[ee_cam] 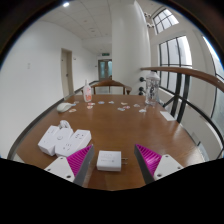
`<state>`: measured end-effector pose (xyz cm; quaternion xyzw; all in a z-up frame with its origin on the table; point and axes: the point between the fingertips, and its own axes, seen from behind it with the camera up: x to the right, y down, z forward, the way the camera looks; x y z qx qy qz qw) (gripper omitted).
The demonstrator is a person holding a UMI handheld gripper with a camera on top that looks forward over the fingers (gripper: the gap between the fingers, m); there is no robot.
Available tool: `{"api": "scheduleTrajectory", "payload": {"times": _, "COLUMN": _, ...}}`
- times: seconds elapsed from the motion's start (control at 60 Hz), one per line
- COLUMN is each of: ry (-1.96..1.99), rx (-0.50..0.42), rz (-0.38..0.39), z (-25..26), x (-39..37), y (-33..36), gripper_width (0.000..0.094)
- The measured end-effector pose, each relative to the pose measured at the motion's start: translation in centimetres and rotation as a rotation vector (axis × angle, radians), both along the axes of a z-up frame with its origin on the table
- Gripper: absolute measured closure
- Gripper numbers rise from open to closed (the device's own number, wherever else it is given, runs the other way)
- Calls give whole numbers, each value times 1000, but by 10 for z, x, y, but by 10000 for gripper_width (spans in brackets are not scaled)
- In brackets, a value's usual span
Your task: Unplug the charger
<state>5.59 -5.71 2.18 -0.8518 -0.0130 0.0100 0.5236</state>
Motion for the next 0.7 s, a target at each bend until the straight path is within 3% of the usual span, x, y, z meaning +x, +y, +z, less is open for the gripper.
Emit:
{"api": "scheduleTrajectory", "payload": {"times": 0.567, "ry": -38, "rx": 133, "rz": 39, "z": 55, "x": -11, "y": -119, "gripper_width": 92}}
{"api": "scheduleTrajectory", "payload": {"times": 0.7, "ry": -57, "rx": 164, "rz": 13, "z": 63, "x": -2, "y": -128, "gripper_width": 90}}
